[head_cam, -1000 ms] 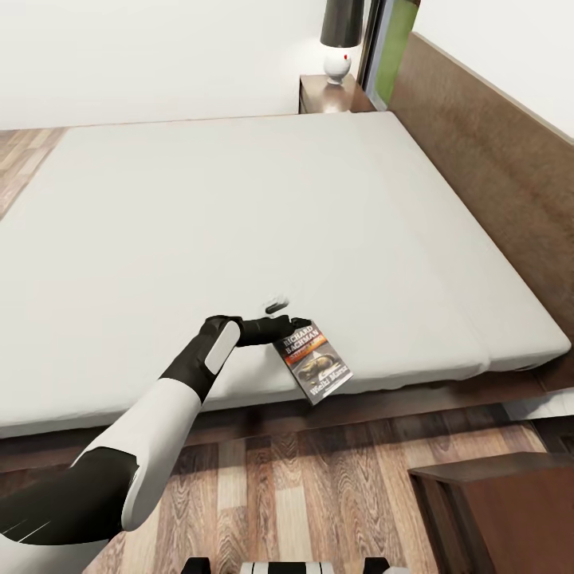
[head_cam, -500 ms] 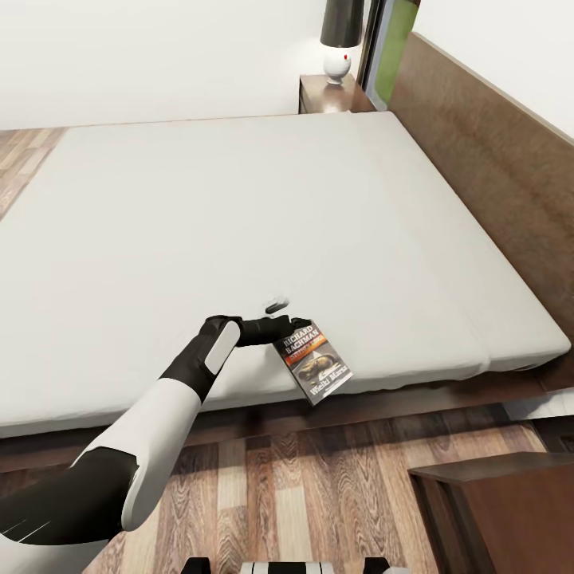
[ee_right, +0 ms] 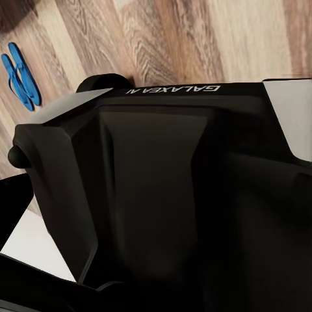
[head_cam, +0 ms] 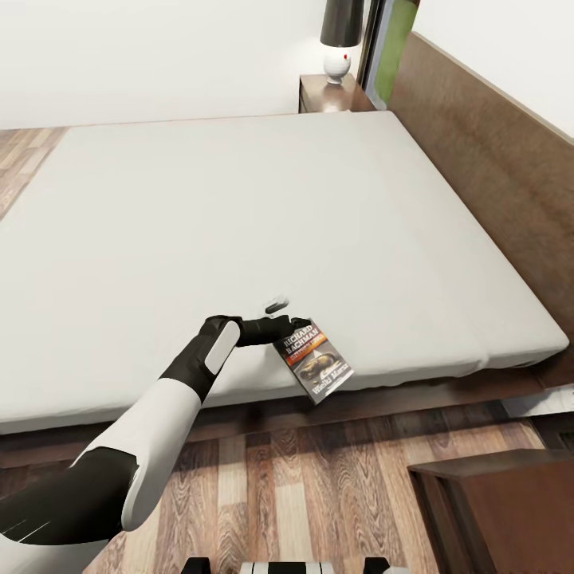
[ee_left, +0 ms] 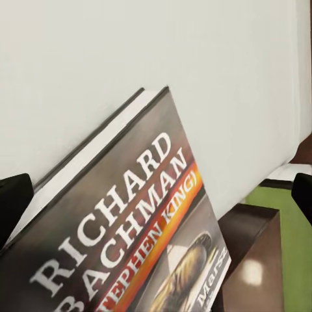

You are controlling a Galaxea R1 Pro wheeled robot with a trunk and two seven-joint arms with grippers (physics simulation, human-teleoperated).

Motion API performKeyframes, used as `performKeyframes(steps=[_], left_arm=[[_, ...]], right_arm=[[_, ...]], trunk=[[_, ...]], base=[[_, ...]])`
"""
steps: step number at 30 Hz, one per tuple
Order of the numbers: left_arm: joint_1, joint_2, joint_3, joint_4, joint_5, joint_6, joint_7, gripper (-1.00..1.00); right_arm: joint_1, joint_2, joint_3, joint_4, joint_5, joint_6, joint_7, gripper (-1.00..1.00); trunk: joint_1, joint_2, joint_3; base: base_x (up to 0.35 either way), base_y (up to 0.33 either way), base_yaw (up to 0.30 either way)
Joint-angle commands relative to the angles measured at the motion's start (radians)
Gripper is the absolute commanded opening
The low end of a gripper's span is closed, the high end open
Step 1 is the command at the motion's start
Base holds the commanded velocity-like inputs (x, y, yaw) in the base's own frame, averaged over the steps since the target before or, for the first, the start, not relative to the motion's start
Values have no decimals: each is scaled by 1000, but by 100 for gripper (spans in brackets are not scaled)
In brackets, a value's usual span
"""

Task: In the bedroom, move the book from the bed onto either nightstand, and place the two sandals side by side next to the bed.

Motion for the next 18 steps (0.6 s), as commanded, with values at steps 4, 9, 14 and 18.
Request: performKeyframes(steps=[4,9,14,18], left_arm=[[0,0,1,0,0,4,-1,100],[0,0,2,0,0,4,-1,100],[0,0,2,0,0,4,-1,100],[0,0,2,0,0,4,-1,100]], right_arm=[[0,0,-9,-1,9,3,4,100],[0,0,-9,-1,9,3,4,100],[0,0,-9,-1,9,3,4,100],[0,0,-9,-1,9,3,4,100]], trunk=[[0,0,-1],[0,0,-1],[0,0,-1],[0,0,-1]], base=[[-18,0,0],[-5,0,0],[-1,0,0],[0,0,0]])
